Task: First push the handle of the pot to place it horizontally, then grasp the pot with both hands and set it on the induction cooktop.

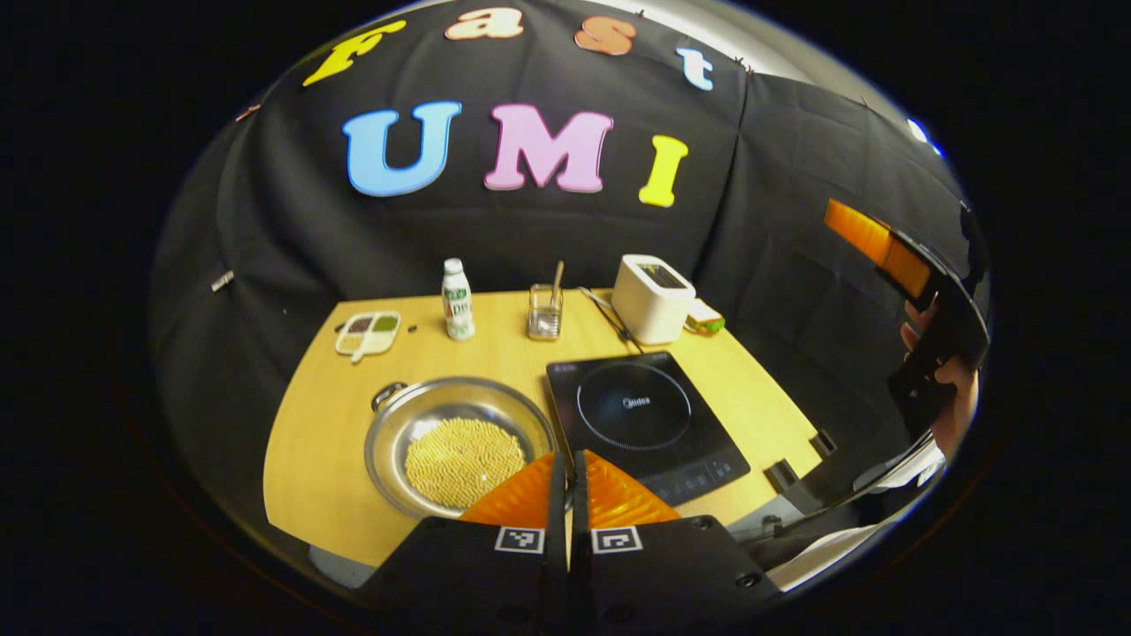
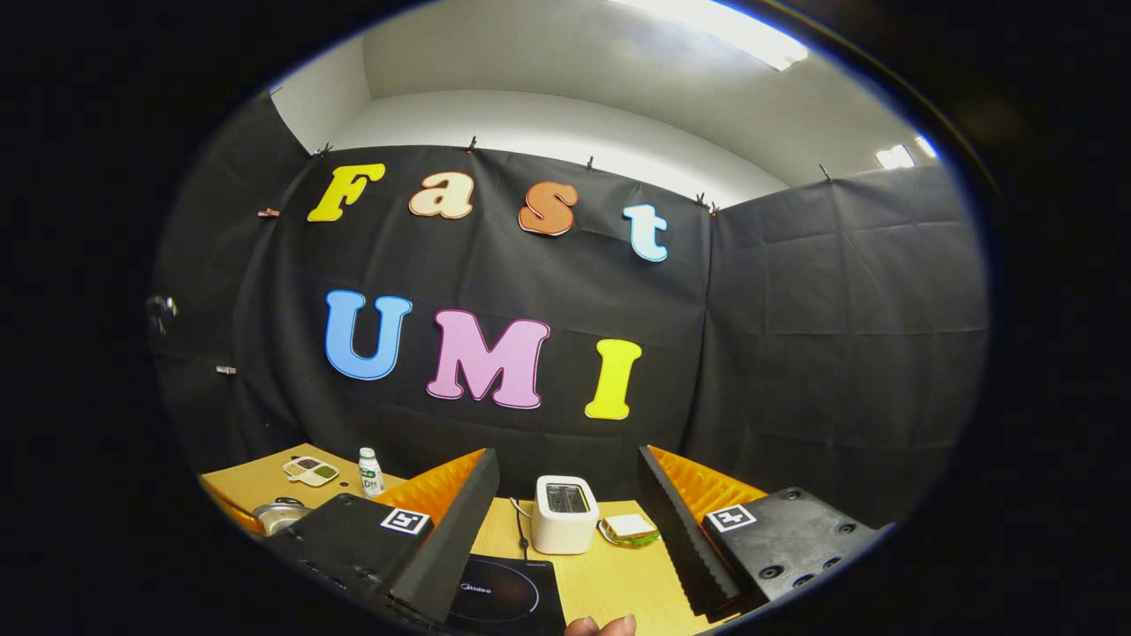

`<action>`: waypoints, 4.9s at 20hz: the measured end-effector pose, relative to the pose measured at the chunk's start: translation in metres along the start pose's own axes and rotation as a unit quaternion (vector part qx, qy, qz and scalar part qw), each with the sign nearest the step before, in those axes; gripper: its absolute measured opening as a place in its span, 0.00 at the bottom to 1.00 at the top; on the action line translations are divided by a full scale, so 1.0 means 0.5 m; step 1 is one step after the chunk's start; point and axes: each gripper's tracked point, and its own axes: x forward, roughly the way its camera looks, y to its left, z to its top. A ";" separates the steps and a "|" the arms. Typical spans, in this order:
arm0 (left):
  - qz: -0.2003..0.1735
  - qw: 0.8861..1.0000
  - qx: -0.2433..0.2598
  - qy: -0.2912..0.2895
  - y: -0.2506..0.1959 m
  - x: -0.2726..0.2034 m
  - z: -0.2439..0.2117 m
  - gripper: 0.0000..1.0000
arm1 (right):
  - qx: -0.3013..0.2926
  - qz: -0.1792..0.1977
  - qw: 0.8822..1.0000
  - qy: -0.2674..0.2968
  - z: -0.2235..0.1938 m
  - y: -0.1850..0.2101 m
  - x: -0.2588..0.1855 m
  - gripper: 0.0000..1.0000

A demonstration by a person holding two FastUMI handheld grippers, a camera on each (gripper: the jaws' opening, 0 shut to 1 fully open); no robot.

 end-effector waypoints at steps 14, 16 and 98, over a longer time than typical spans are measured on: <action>-0.002 0.960 0.018 0.280 0.065 0.142 -0.304 0.05 | -0.003 -0.013 1.000 0.004 -0.006 -0.031 -0.019 0.98; 0.003 0.956 0.012 0.294 0.077 0.173 -0.318 0.05 | -0.004 -0.014 1.000 0.006 -0.010 -0.037 -0.022 0.98; 0.124 0.985 -0.085 0.081 0.659 0.259 -0.099 0.95 | 0.071 0.249 0.887 0.382 -0.565 0.586 0.081 0.99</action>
